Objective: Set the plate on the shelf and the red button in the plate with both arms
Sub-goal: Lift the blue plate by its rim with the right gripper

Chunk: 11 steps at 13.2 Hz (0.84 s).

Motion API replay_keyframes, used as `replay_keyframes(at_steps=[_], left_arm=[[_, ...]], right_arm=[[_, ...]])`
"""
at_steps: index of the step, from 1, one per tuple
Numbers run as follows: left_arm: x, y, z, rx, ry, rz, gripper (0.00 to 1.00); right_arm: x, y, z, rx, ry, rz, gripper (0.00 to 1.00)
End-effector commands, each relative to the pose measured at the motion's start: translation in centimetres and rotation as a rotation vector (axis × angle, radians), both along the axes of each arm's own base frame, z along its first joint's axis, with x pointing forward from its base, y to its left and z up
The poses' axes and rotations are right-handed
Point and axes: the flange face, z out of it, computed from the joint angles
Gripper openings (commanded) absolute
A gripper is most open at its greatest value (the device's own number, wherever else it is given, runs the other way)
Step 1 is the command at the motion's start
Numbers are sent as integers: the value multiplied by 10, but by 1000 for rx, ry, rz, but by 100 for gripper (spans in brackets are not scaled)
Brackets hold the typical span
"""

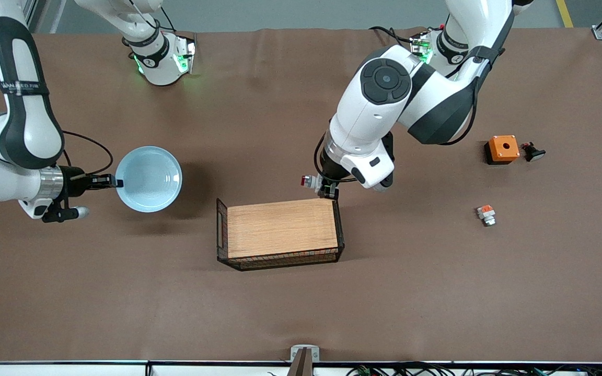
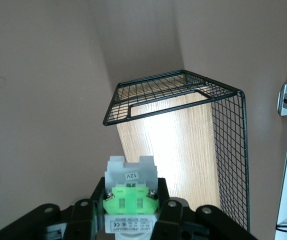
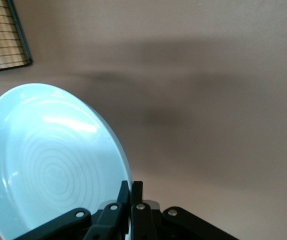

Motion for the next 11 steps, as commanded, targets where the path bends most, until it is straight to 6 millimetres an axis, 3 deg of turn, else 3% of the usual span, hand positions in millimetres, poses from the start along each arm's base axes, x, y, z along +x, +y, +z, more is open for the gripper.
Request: replay_keyframes(at_steps=[1,6,7,11], left_arm=[[2,-2,5,10,-22,7,0],[2,-2,5,9,-22,6,0],[1,-2,5,10,-21,6,0],[3,-1,5,11,-23,8,0]], right_arm=[[-6,19,36,15,35,-76,0],[-24,37,106,61,122,-143,0],[-27,50,116,47,122,-155,0],[-31,98,132,43,155,-239,0]])
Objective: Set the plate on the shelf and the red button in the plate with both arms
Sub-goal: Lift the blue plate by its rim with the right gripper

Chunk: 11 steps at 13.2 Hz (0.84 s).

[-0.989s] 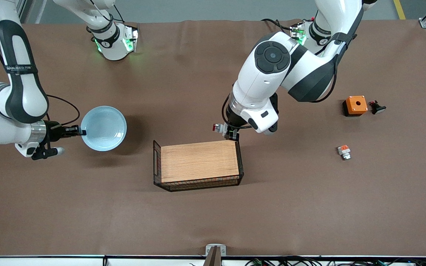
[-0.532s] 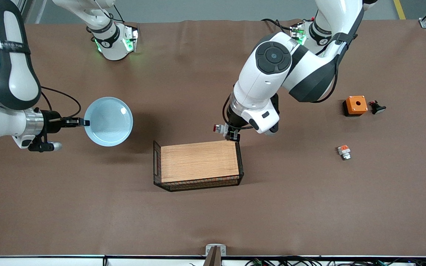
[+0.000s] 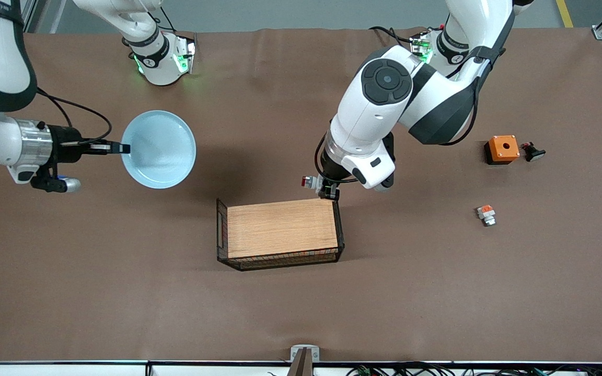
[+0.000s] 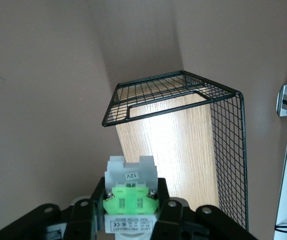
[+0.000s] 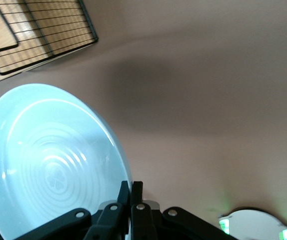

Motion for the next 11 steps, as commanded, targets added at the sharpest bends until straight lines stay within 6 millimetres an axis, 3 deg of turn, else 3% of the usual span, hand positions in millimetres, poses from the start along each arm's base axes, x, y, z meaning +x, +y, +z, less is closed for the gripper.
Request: replay_keyframes(at_steps=[1,6,11], left_arm=[[1,-2,5,10,-21,5,0],[2,-2,4,11,-22,7,0],[2,-2,4,12,-21,6,0]], right_arm=[[-5,36,15,7,20,-70,0],[-7,107,34,-24,20,-228,0],[-12,181,34,-49,-41,-335,0]])
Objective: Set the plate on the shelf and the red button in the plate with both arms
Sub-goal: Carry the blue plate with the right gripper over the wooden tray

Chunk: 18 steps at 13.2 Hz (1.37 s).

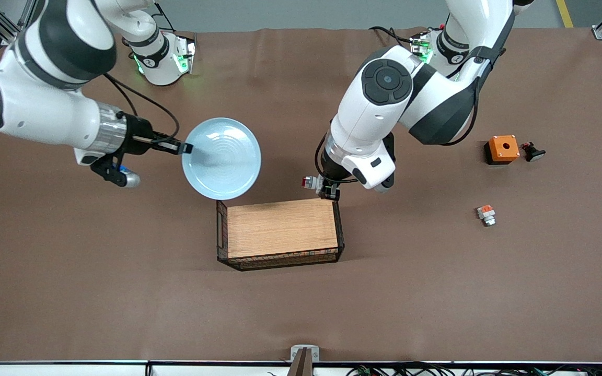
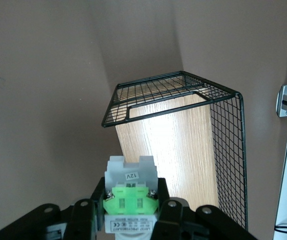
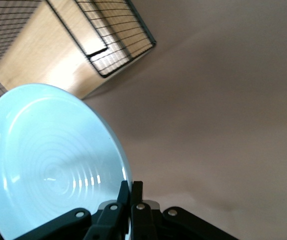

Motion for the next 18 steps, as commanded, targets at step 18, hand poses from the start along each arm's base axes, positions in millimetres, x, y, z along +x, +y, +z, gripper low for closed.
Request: replay_keyframes(at_steps=[18], left_arm=[[12,19,15,25,-36,6,0]], right_arm=[[-5,86,-47,-106,-147,-47,0]])
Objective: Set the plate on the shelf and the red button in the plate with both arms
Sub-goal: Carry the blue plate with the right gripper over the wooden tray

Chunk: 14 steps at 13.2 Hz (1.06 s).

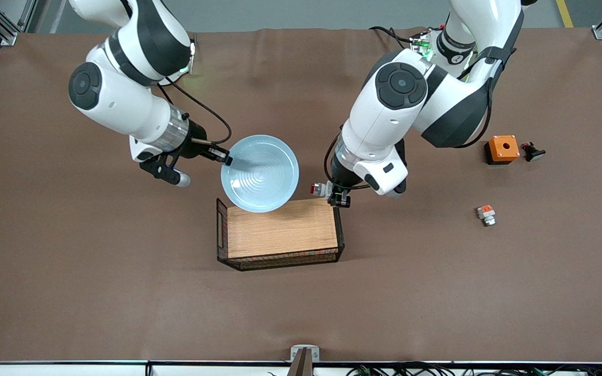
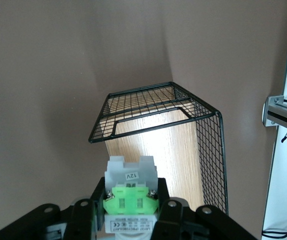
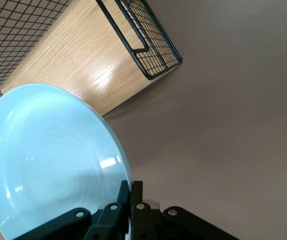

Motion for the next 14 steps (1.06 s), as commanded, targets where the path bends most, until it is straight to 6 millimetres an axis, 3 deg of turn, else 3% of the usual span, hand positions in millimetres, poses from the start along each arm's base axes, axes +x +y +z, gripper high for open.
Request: replay_keyframes(at_steps=[1,14], left_arm=[[-3,2,10,19,-16,-13,0],[-5,-7,3,15,-17,-22,0]], right_arm=[[4,10,-11,-11,-25,-20,0],[32,27,-72,-17,-133,-81,0]])
